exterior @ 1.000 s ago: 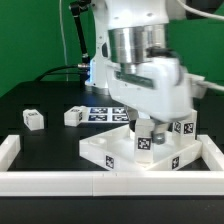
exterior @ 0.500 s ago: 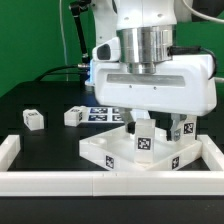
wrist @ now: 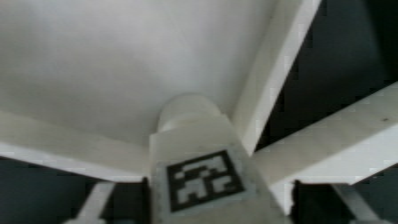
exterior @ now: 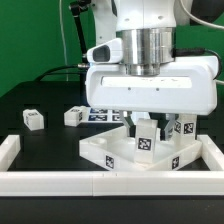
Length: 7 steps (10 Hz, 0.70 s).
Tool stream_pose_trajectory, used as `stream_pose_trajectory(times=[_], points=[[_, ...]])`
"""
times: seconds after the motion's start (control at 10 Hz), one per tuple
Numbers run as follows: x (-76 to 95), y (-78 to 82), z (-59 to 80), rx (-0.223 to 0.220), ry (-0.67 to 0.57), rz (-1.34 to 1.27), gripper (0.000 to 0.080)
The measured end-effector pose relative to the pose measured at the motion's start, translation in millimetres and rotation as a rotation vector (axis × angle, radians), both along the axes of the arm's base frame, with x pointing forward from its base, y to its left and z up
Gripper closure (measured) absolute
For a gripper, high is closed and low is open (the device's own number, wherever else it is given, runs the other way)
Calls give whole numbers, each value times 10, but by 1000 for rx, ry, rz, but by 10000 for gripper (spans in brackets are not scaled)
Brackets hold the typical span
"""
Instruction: Assemble square table
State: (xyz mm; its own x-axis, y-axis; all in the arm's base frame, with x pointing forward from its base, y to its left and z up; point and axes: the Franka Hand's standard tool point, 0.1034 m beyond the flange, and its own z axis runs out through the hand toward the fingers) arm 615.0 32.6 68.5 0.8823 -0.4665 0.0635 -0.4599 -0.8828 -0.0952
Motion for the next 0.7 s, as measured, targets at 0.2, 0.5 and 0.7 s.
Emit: stream_pose_trajectory(times=[0.2,0.5,0.7], points=[[0,-1,0,0,0,0,509],[-5,-198,14,3,23,-177,509],[30,-298,3,26,50,-325,509]])
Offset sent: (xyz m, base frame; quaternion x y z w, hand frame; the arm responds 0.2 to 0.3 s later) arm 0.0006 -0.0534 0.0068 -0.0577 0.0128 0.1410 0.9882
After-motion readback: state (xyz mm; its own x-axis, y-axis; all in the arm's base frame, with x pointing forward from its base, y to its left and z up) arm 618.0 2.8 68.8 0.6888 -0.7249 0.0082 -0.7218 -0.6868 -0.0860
